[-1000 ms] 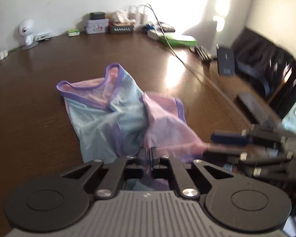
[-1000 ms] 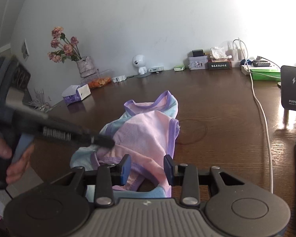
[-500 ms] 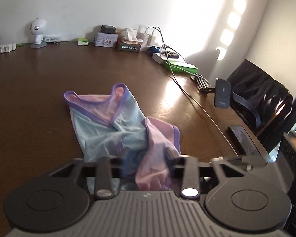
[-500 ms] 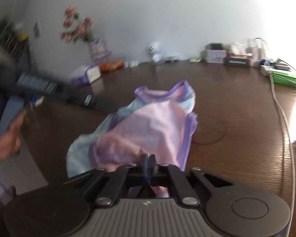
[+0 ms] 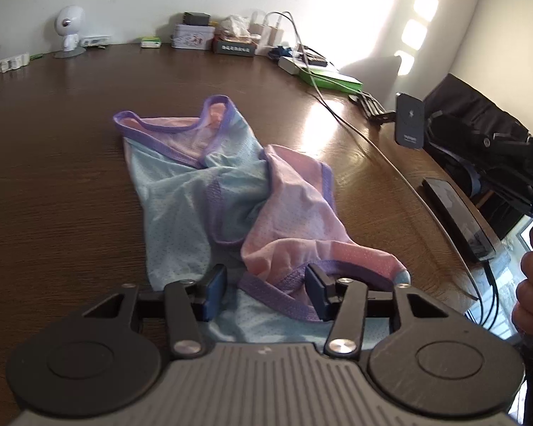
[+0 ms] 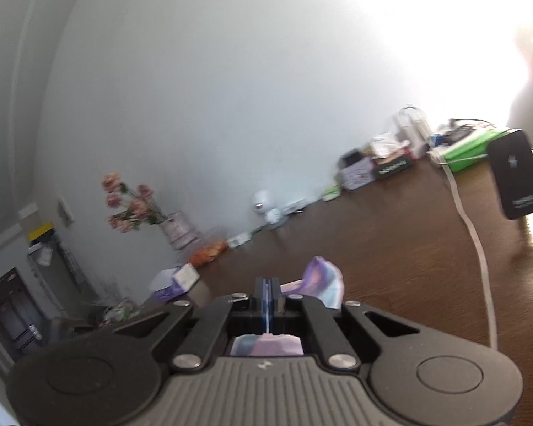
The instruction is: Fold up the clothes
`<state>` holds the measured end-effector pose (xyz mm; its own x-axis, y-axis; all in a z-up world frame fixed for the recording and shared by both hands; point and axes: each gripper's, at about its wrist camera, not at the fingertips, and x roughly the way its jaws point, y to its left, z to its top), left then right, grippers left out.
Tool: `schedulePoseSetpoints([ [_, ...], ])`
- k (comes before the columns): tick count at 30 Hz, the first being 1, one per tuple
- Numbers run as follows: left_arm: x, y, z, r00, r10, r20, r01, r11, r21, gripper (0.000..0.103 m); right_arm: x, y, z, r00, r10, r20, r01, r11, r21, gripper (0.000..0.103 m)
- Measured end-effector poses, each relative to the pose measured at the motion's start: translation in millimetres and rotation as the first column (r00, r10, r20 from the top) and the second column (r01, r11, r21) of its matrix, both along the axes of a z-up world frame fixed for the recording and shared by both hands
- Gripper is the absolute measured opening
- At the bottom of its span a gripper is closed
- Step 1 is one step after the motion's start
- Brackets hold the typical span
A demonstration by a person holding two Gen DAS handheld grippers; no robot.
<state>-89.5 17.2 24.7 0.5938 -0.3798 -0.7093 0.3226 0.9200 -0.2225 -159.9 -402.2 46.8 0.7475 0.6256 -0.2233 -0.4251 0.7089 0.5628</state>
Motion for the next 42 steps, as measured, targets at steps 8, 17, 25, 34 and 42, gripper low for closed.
schedulePoseSetpoints([
  [8, 4.1, 9.4, 14.3, 1.0, 0.001, 0.011, 0.001, 0.994, -0.106, 0.008, -7.1, 60.1, -23.7, 0.967, 0.251, -0.051, -0.249, 0.878, -0.408, 0.042],
  [17, 11.1, 29.2, 41.1, 0.998, 0.022, 0.055, -0.002, 0.937, -0.348, 0.005, 8.5, 97.9, -43.9, 0.985, 0.17, -0.035, -0.166, 0.86, -0.483, 0.002],
  [25, -4.3, 25.0, 34.5, 0.995, 0.014, 0.1, 0.012, 0.968, -0.249, 0.053, 14.6, 44.3, -9.0, 0.997, 0.069, 0.032, -0.062, 0.981, -0.183, 0.0],
  [34, -2.6, -33.7, 17.2, 0.985, -0.107, 0.134, 0.098, 0.992, 0.075, 0.047, 9.2, 24.3, 3.5, 0.99, 0.104, 0.094, -0.097, 0.992, -0.082, 0.0],
  [42, 13.8, 3.1, 41.4, 0.98, 0.108, 0.164, -0.1, 0.993, -0.061, 0.004, 11.6, 44.5, -27.9, 0.984, 0.177, -0.008, -0.175, 0.961, -0.215, 0.012],
])
